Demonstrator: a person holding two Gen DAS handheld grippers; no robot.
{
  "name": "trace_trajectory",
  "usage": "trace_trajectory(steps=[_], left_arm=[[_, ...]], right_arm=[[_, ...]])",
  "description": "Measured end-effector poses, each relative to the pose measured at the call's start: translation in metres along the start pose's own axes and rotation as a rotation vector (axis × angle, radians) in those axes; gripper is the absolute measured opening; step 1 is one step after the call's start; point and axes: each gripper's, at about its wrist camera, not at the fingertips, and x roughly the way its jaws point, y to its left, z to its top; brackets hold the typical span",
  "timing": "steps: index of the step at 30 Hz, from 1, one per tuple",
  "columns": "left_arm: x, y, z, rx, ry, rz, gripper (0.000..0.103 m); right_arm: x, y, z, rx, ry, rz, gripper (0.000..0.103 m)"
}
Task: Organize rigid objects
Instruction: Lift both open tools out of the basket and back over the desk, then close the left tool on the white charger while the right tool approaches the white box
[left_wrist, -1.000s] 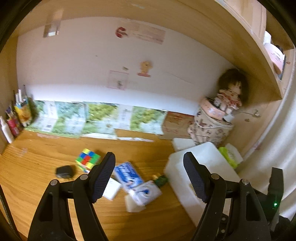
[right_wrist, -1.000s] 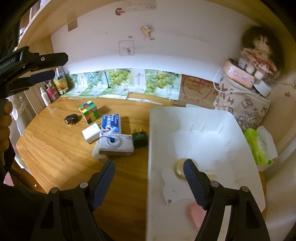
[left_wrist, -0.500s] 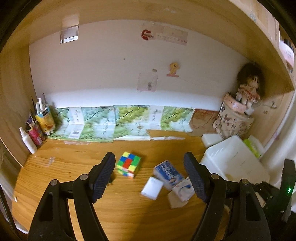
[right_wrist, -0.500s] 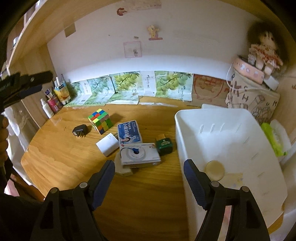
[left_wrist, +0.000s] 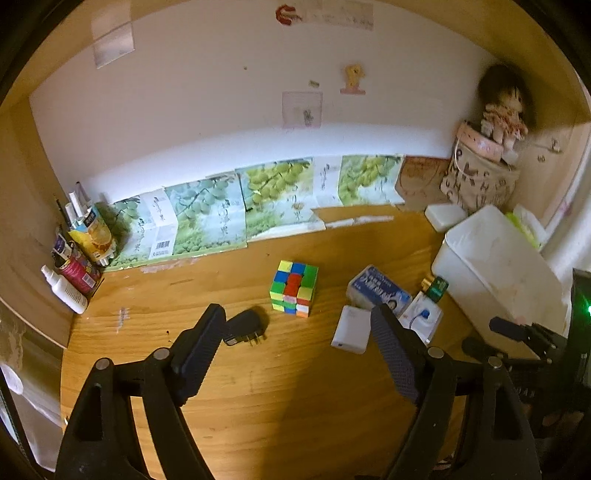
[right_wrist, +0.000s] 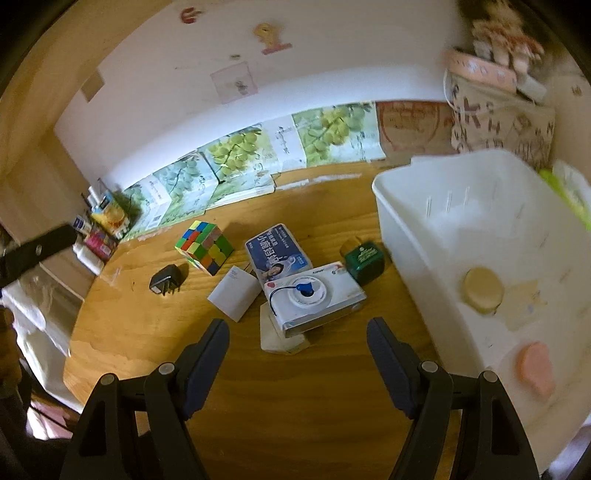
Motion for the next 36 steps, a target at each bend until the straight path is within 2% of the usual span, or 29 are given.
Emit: trace_trajectory(steps=[11, 18, 31, 36], left_arm=[[0.042, -0.003, 0.001, 0.059, 0.151, -0.068, 0.084], [0.07, -0.021, 0.002, 0.141, 0.227, -0.064, 0.084], [0.128, -0.054, -0.005, 0.268, 0.35, -0.076, 0.084], [0.145, -0.061, -0.012, 0.275, 0.409, -0.084, 0.084]], right_arm=[[0.032, -0.006, 0.002, 0.15, 0.065, 0.027, 0.077], [0.058, -0.018, 0.004, 0.262, 0.132, 0.04, 0.078], [0.094, -0.041, 0.02, 0.464, 0.21, 0.156, 0.078], [0.103, -0.047, 0.026, 0.5, 0.246, 0.126, 0.078]])
